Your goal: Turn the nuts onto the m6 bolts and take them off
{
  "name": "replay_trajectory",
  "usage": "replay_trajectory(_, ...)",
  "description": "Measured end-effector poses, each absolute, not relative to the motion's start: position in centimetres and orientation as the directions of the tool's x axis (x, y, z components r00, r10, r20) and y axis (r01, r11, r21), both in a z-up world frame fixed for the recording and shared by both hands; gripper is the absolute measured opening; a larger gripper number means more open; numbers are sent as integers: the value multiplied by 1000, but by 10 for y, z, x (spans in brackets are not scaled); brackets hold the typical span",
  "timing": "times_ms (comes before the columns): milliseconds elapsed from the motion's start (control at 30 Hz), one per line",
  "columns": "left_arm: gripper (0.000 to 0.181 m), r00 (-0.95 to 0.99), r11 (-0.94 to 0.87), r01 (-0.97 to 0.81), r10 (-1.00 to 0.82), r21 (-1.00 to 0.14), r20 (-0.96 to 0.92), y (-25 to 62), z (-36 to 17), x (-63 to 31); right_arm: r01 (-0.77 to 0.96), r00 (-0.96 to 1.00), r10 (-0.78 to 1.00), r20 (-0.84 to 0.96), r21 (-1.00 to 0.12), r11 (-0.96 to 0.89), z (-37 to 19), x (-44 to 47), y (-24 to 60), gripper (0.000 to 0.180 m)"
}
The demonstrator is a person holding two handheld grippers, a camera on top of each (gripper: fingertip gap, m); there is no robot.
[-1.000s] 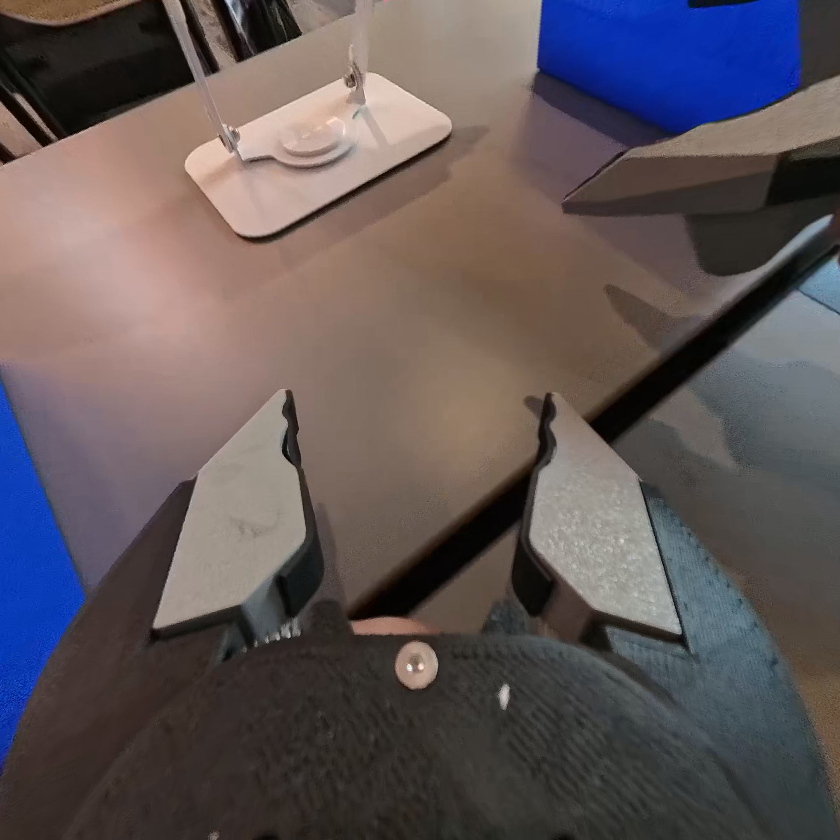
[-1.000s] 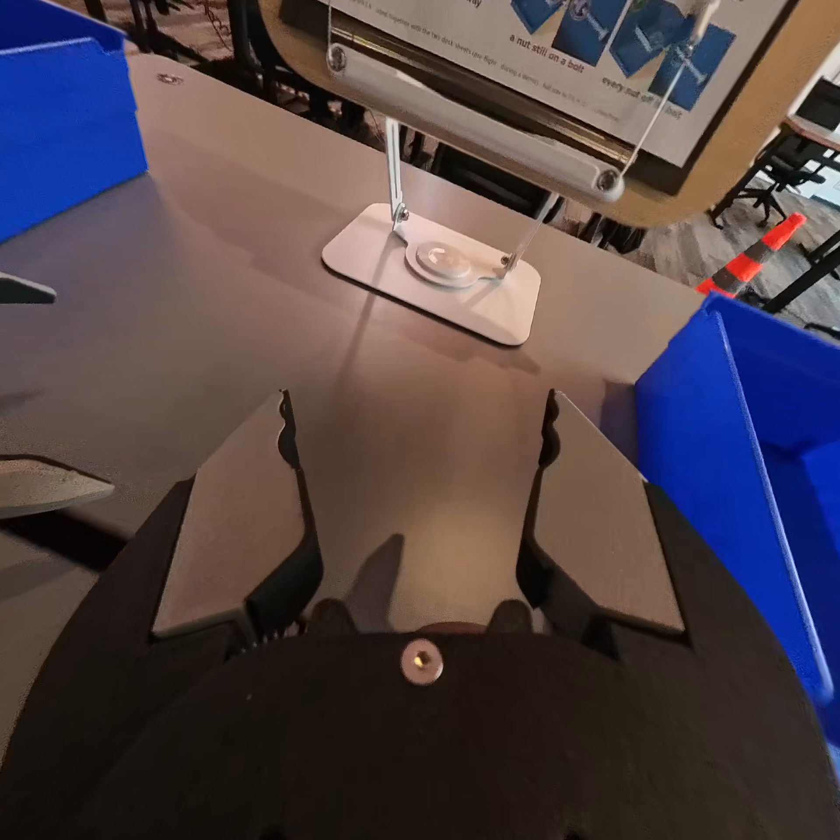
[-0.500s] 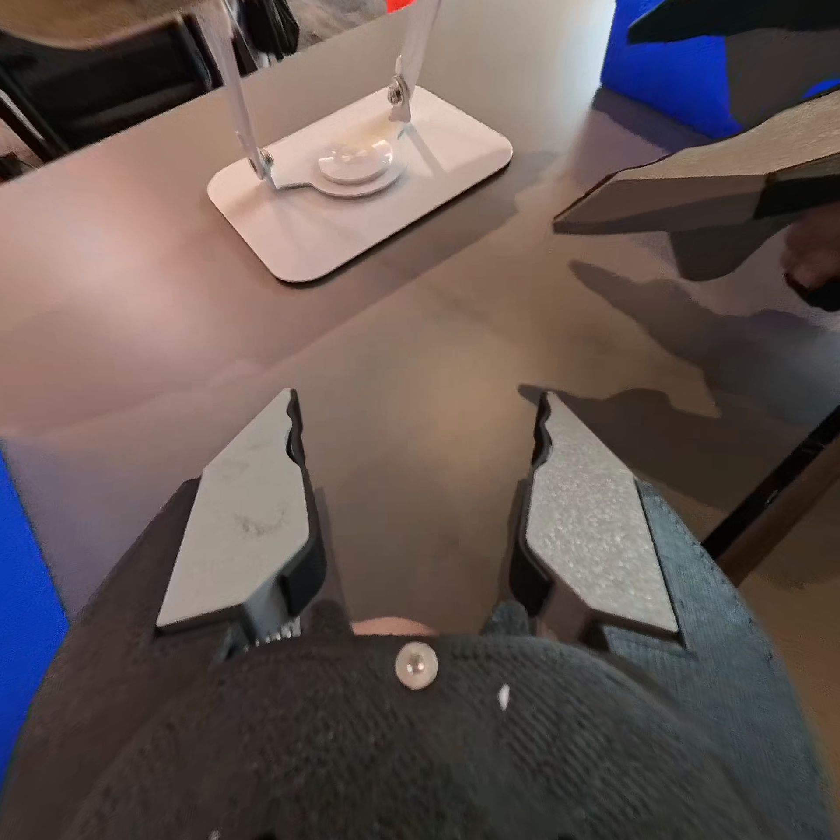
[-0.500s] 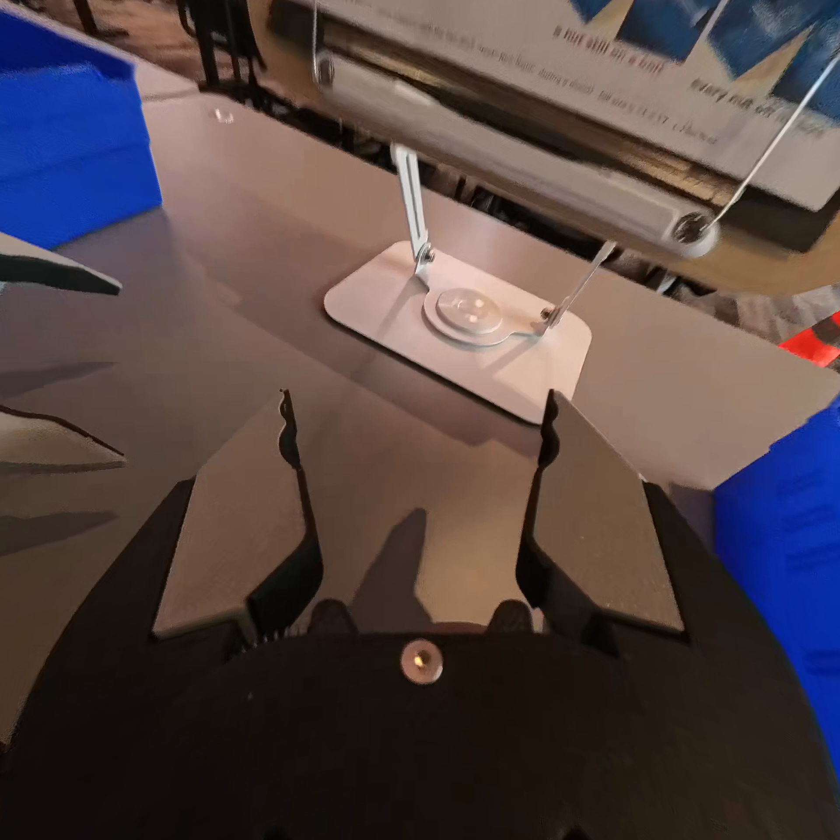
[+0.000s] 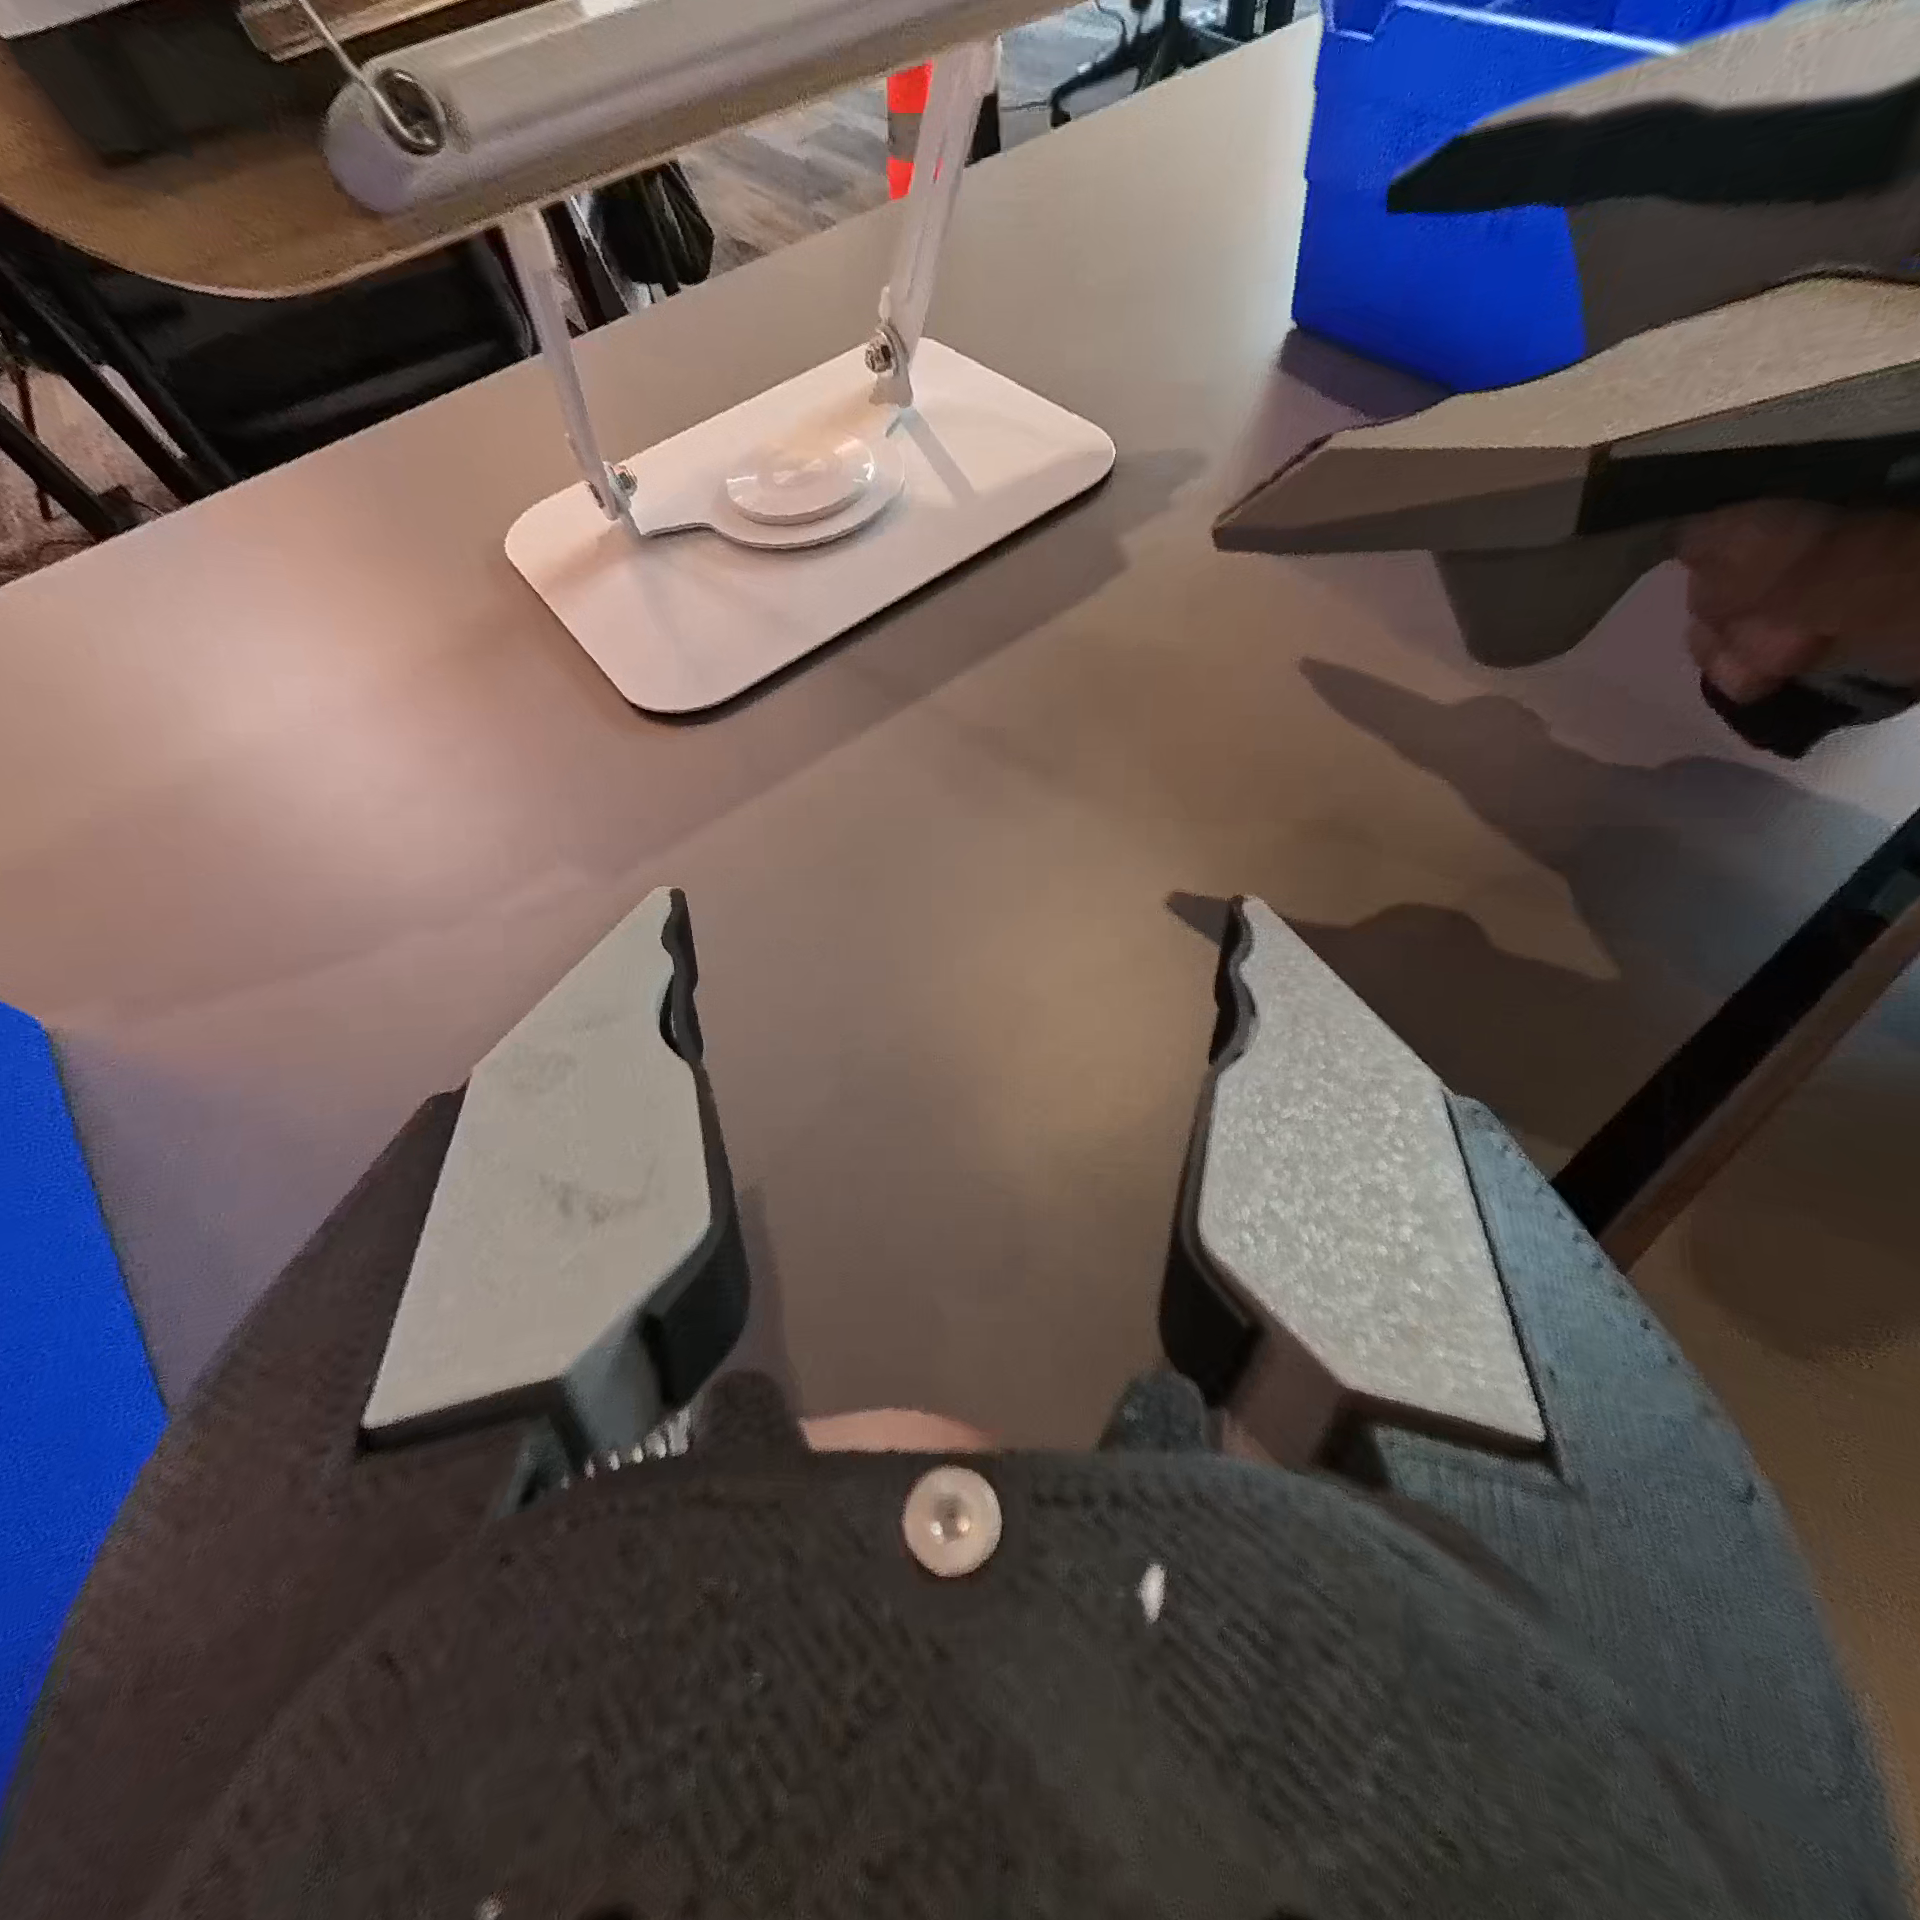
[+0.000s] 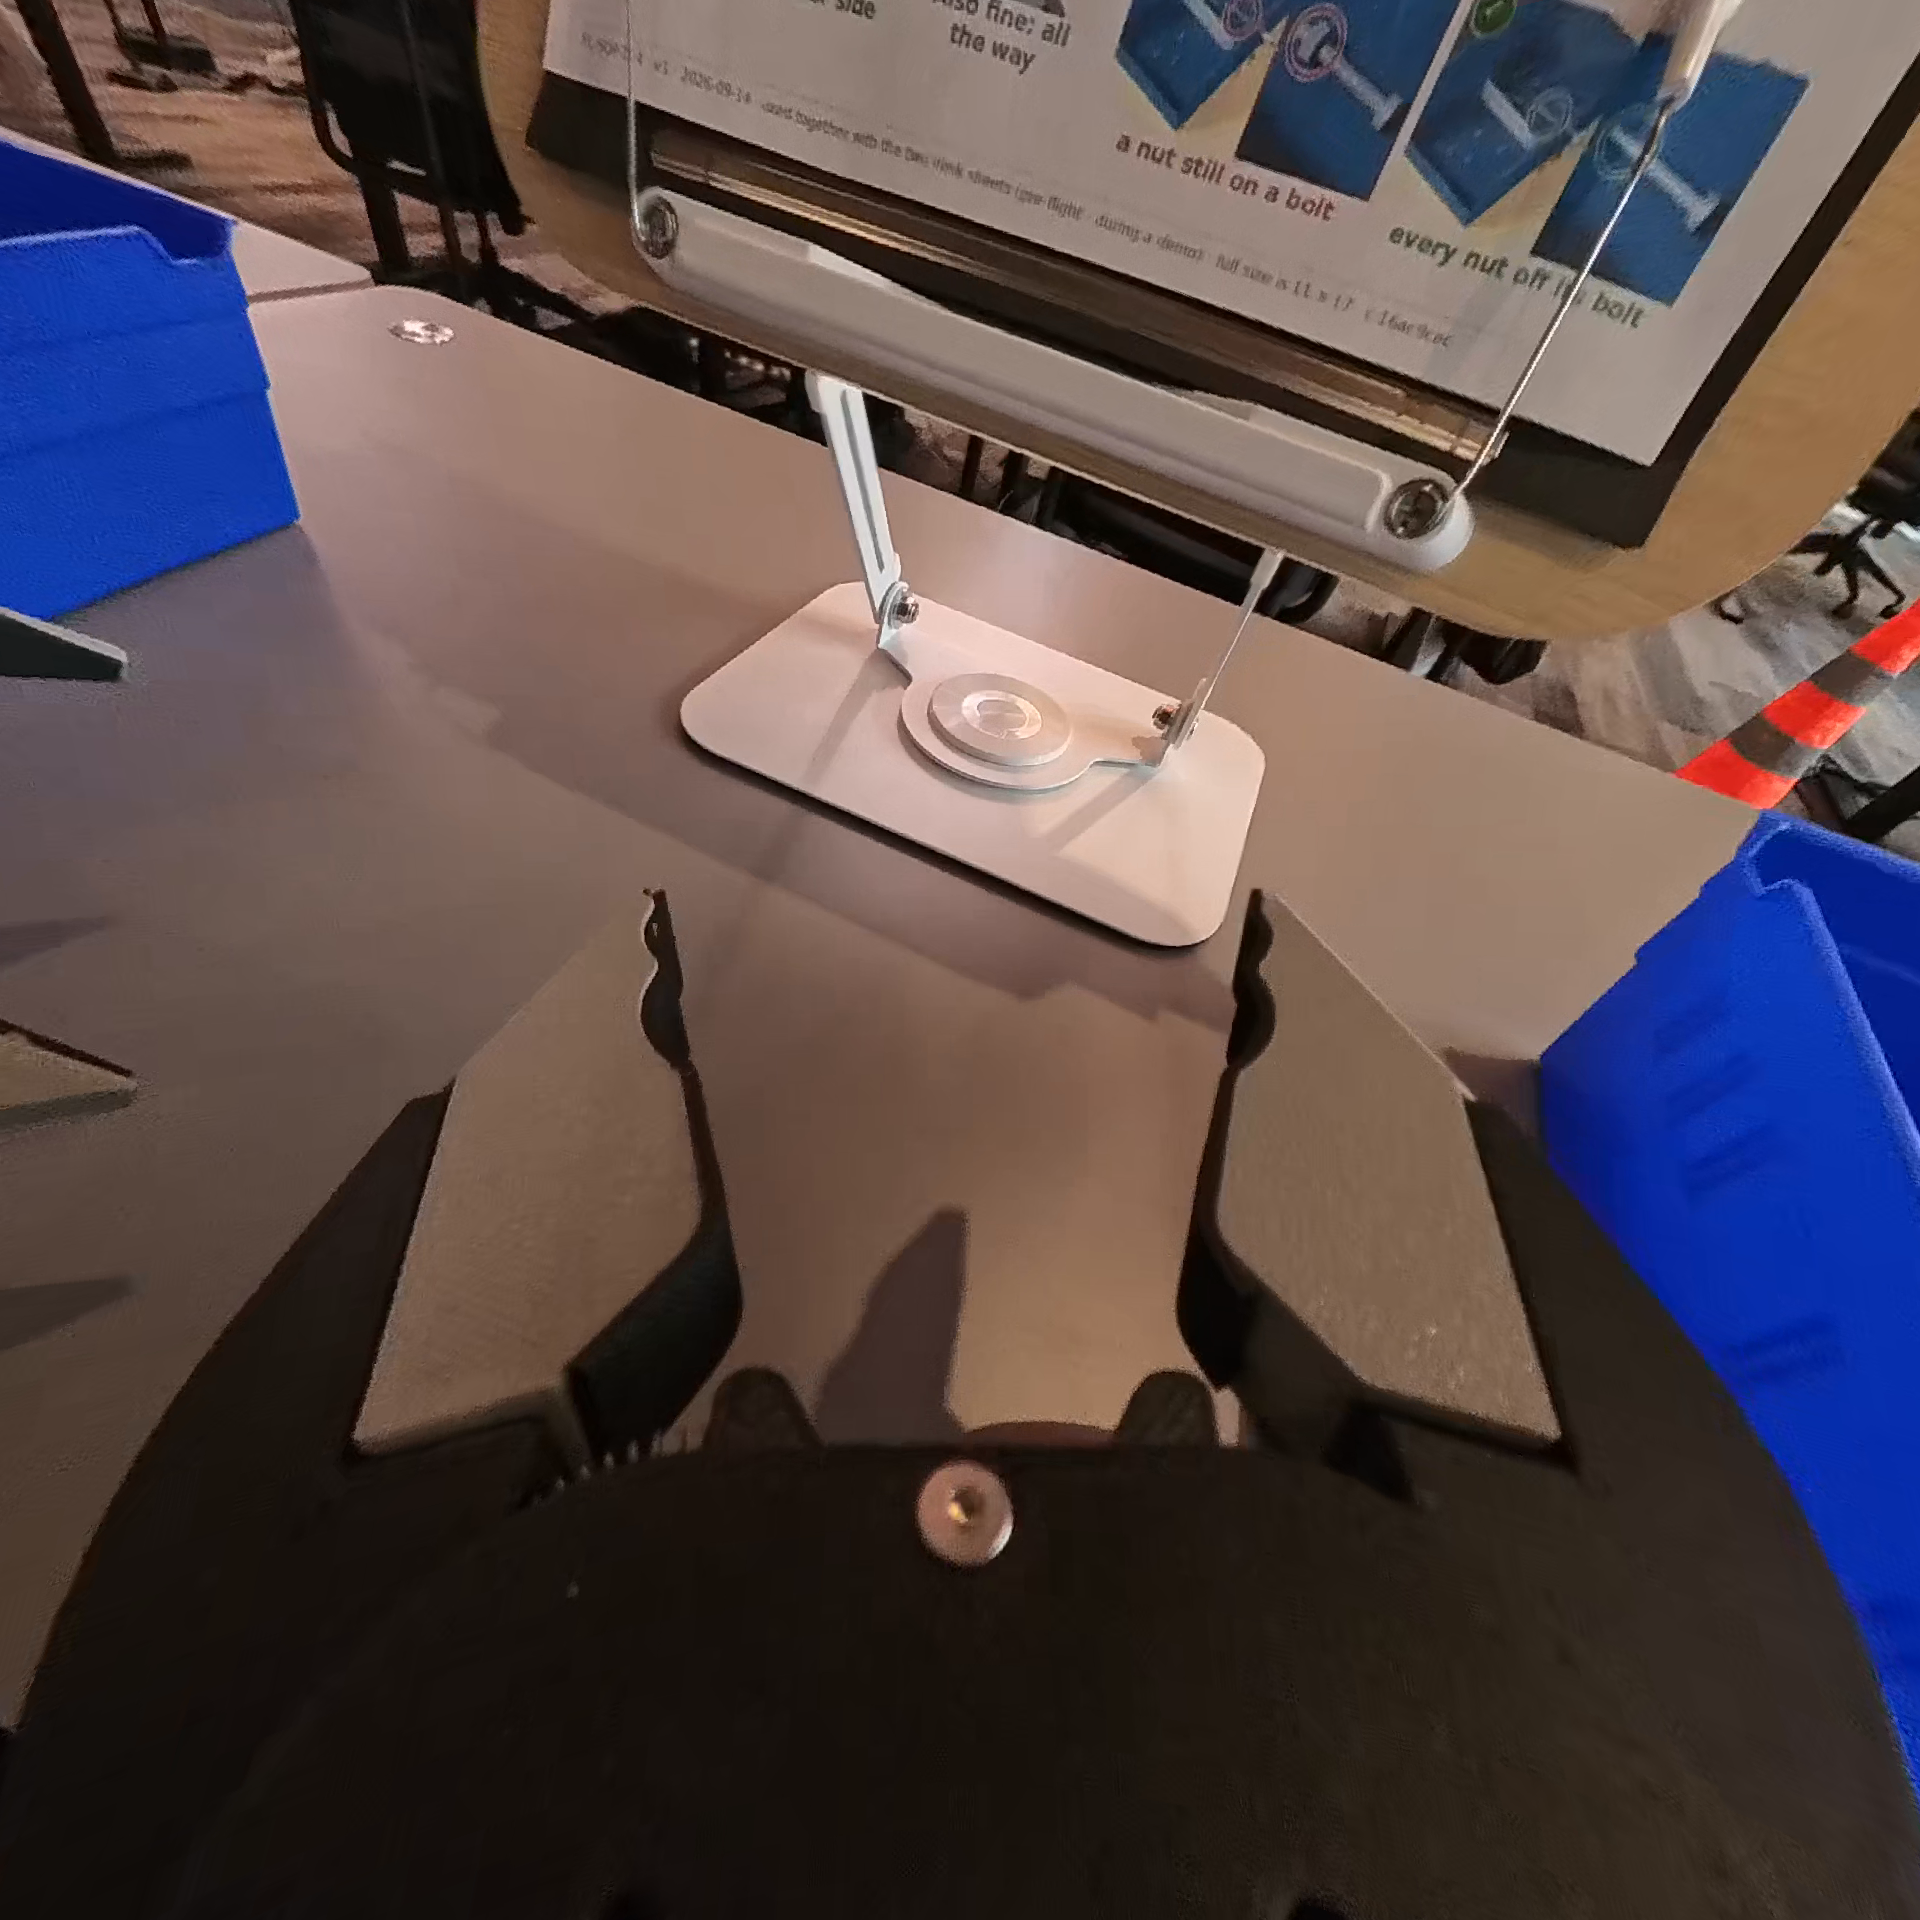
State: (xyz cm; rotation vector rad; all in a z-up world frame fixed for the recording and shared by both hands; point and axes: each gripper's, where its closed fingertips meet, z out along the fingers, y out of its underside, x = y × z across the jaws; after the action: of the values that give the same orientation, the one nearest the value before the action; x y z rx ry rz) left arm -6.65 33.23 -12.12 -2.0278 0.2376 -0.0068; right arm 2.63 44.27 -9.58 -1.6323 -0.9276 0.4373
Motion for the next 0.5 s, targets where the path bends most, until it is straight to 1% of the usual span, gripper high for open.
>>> replay_trajectory(167, 98, 985, -423, -157, -127, -892, -113, 336, -119, -79, 336, 599, 789, 139, -937, -90, -105, 24, 440, 105)
replay_trajectory(500, 99, 984, -466, -175, -113, -867, -138, 338, -135, -87, 337, 584, 796, 158, -940, -61, -97, 22, 434, 105)
